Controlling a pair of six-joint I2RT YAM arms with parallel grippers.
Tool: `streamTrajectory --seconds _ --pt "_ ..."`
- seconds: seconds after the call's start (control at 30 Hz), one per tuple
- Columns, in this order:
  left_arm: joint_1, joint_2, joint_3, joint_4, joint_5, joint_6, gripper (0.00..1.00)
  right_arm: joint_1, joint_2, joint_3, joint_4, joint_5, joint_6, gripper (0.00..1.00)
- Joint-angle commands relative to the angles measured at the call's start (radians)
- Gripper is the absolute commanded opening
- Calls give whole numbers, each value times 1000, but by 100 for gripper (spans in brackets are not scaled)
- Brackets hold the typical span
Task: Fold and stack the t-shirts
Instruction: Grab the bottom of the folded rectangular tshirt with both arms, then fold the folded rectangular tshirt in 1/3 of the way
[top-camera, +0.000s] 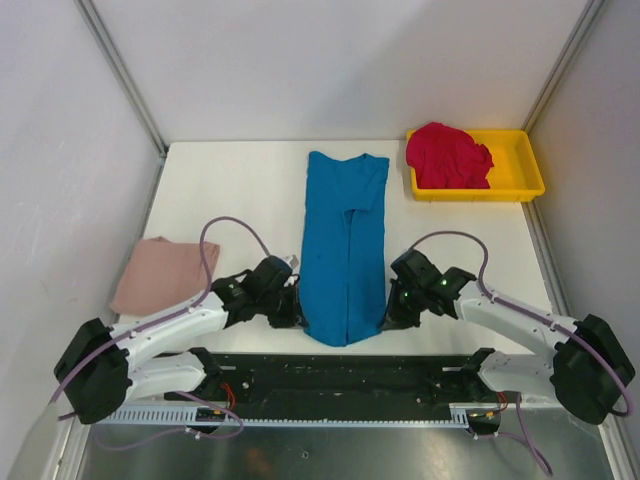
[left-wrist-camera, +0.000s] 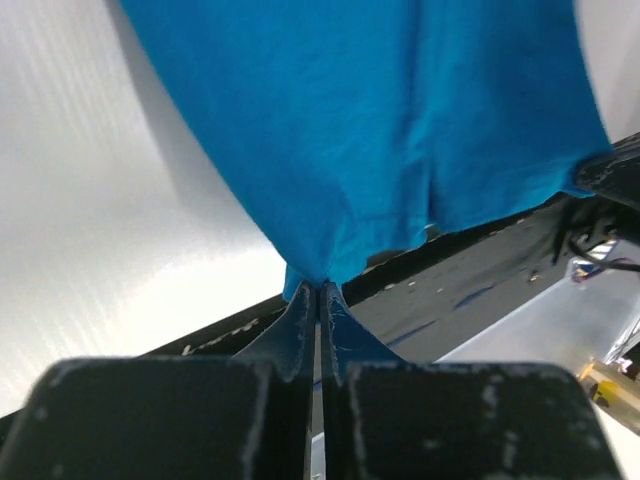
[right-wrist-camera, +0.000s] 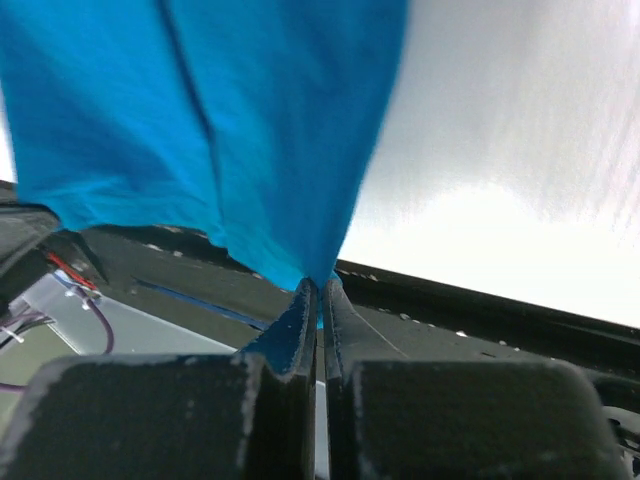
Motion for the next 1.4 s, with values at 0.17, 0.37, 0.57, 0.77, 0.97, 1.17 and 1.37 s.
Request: streamTrajectory --seconds 0.17,0.37,0.57,0.77,0.97,1.17,1.37 --pt "127 163 275 73 -57 109 0 -90 195 313 51 174 -132 0" --pt "181 339 394 212 -100 122 0 -184 380 458 168 229 -156 0" --pt "243 504 483 302 -142 110 0 -275 522 545 289 266 -168 0" --pt "311 594 567 327 -162 122 0 -335 638 644 322 258 -177 0" --pt "358 638 637 329 -128 152 0 -364 681 725 294 222 -159 0" --pt "382 691 696 329 -92 170 0 -373 722 777 286 205 -153 0" --pt "406 768 768 328 -67 184 0 -383 790 848 274 212 -154 0"
